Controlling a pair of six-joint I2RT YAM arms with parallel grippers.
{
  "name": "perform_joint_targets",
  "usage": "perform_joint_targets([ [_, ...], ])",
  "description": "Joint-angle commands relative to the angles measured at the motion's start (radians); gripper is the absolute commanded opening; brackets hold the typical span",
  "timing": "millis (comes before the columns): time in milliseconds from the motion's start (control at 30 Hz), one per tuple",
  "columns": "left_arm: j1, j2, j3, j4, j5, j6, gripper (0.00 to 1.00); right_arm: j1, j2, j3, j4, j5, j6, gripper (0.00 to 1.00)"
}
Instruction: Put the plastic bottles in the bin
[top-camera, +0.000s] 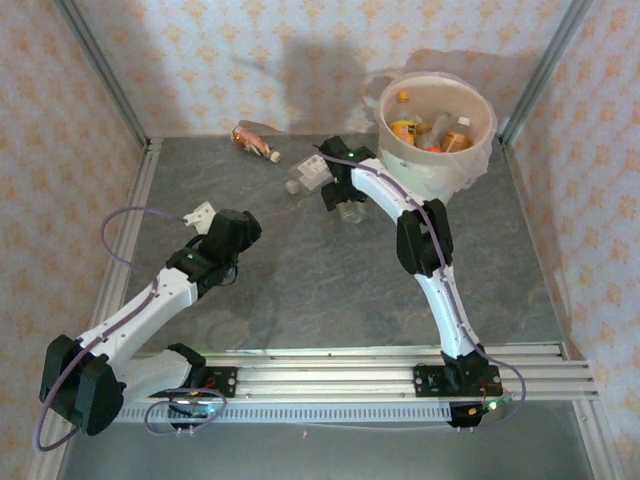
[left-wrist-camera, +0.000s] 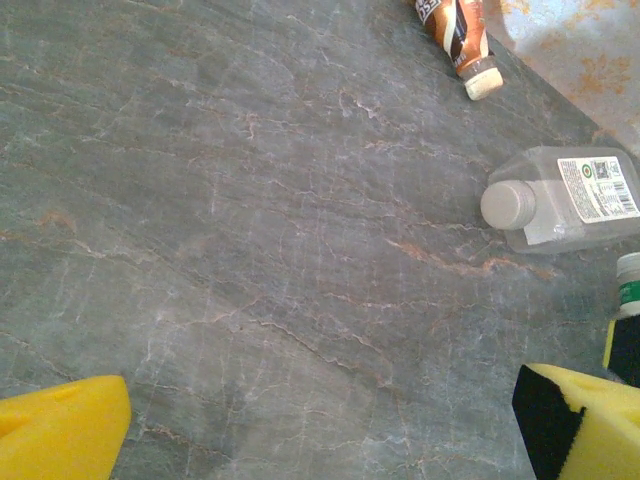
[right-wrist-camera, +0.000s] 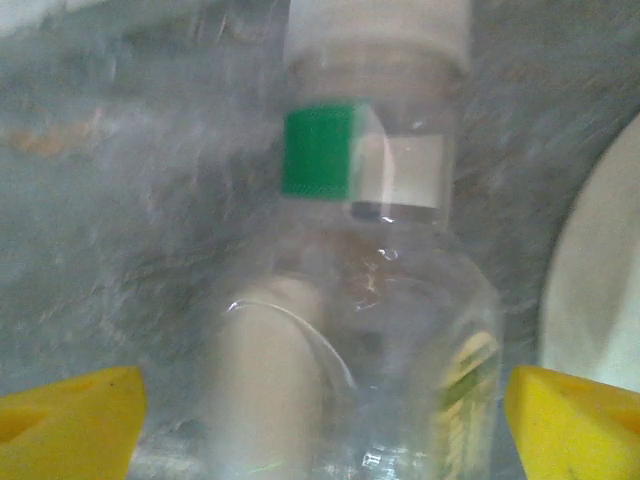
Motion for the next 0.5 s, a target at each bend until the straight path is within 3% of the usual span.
perform_joint_targets([
  [0, 0.009, -0.016, -0.018, -0.022, -0.046, -0.009, 1.00, 0.005, -0.076, -0.086, 0.011, -0.034, 0.070, 0.93],
  [100, 0.008, -0.015, -0.020, -0.021, -0.040, -0.008, 1.00, 0.004, -0.067, -0.118, 0.017, 0.060, 0.079, 0.93],
  [200, 0.008, -0.020, -0.027, -0.024, -0.040, -0.005, 1.00, 0.004, -0.057, -0.149, 0.015, 0.041, 0.084, 0.89],
  [467, 0.009, -0.045, -0.047, -0.023, -0.047, -0.007, 1.00, 0.007, -0.143, -0.253, 0.112, 0.011, 0.101, 0.64],
])
